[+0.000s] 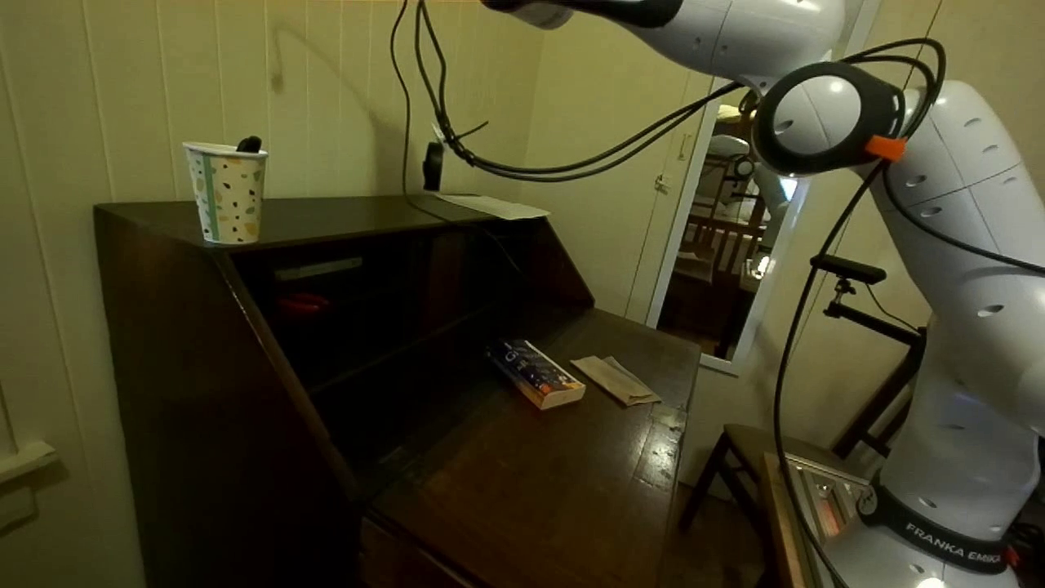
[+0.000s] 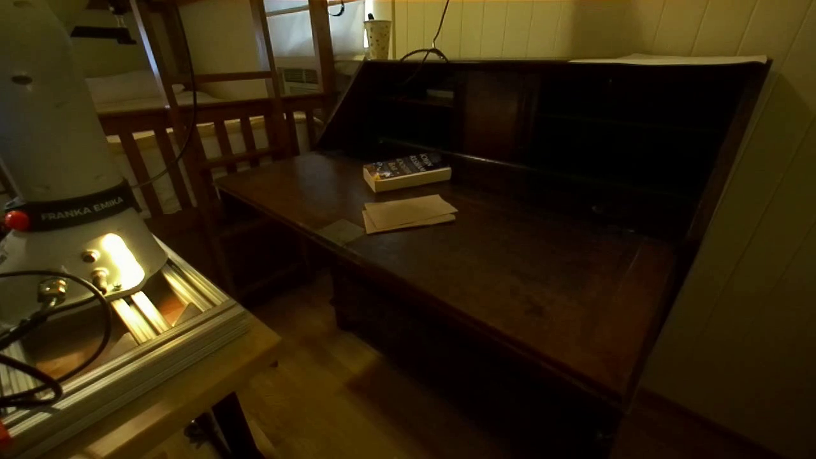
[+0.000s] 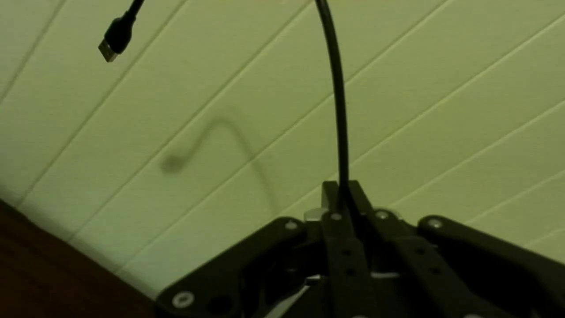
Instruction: Put the cable on the top of the cabinet
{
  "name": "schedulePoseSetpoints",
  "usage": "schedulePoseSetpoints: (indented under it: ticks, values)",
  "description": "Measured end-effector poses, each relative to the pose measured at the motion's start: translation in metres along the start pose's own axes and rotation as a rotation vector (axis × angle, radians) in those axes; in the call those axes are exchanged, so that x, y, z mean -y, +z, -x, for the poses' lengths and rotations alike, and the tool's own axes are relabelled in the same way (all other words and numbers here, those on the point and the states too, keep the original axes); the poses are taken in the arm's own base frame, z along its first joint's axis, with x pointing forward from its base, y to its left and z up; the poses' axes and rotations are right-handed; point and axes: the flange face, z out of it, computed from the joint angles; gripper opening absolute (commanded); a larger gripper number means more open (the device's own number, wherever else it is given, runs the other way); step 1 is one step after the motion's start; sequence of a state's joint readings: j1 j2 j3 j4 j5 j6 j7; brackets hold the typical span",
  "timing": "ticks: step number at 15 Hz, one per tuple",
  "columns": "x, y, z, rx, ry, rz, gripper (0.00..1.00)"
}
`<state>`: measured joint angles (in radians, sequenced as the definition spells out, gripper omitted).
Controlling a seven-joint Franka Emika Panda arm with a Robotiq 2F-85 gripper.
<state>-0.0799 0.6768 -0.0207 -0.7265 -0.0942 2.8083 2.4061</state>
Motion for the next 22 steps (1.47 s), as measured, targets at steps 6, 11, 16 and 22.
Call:
schedulePoseSetpoints:
  ticks: [6,11,16,22]
  values:
    - [-0.029,0.021,-0.009,-0.003,0.07,0.1,0.01]
    - [-0.032,0.028,-0.019,-0.091,0.065,0.086,0.01]
    - [-0.059,0.053,-0.051,-0.262,0.1,0.066,0.01]
    - [-0.111,0.081,-0.077,-0.43,0.054,0.128,0.01]
